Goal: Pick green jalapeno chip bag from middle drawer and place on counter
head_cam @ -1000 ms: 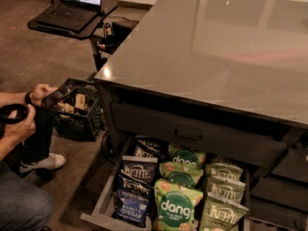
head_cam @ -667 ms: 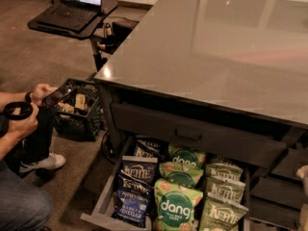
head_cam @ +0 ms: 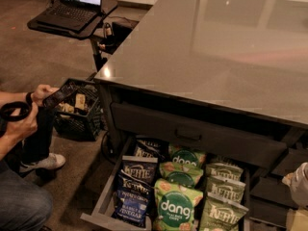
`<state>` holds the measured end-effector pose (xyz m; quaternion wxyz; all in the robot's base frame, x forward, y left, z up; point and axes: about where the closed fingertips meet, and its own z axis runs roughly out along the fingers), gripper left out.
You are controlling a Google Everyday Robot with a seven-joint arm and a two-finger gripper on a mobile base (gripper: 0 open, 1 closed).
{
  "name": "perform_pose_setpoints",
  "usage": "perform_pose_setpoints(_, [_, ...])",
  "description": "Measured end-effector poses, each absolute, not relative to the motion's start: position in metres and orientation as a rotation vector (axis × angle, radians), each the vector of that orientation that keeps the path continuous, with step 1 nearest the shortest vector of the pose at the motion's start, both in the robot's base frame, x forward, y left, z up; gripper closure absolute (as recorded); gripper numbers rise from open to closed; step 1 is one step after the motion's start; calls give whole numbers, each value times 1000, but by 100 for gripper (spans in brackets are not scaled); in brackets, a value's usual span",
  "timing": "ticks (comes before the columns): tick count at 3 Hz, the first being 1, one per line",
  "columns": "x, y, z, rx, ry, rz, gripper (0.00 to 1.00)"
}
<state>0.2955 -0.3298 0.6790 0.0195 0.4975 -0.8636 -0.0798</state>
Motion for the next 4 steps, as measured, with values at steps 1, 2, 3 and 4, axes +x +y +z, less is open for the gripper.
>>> perform_pose_setpoints(1, [295, -314, 659, 1569, -2698, -295, 0])
perform_pose_setpoints(2, [324, -282, 612, 1632, -2740, -336, 0])
perform_pose_setpoints(3, [324, -282, 612, 1632, -2740, -336, 0])
perform_pose_setpoints(4, [332, -275, 585, 1643, -2749, -361, 0])
